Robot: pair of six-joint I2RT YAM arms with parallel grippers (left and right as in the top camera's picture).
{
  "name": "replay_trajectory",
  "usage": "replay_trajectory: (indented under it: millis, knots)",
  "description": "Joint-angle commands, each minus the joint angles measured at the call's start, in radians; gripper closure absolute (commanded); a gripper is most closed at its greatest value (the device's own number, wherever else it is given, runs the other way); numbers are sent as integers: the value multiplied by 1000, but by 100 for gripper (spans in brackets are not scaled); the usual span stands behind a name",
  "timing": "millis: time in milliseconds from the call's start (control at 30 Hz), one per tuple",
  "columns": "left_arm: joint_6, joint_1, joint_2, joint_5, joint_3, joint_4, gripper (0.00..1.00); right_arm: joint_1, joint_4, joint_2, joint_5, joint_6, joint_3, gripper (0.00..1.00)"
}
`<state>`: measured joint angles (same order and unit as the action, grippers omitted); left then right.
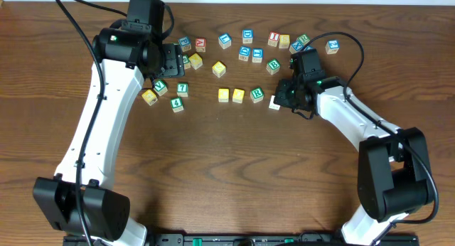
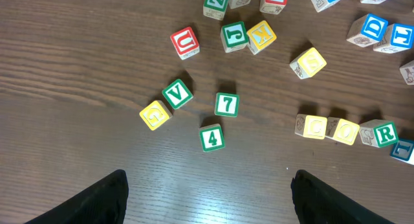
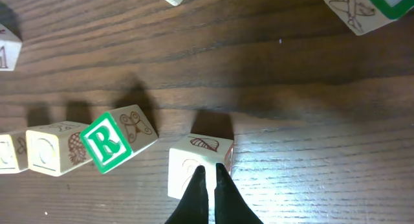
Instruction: Spell out CORL
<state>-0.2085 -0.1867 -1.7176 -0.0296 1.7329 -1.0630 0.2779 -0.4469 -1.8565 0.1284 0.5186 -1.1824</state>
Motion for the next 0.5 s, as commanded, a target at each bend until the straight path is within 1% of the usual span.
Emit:
replay_trajectory:
  millis: [0,267,467]
  knots:
    - [5,0,-2,-8,-11,-2,20,-1,5,-40,6,-11,1,99]
    - [5,0,-2,-7,-11,-2,20,-2,5,-48,5,-11,1,99]
    - [5,0,-2,-7,-11,-2,20,-3,-39,-48,-44,-11,1,99]
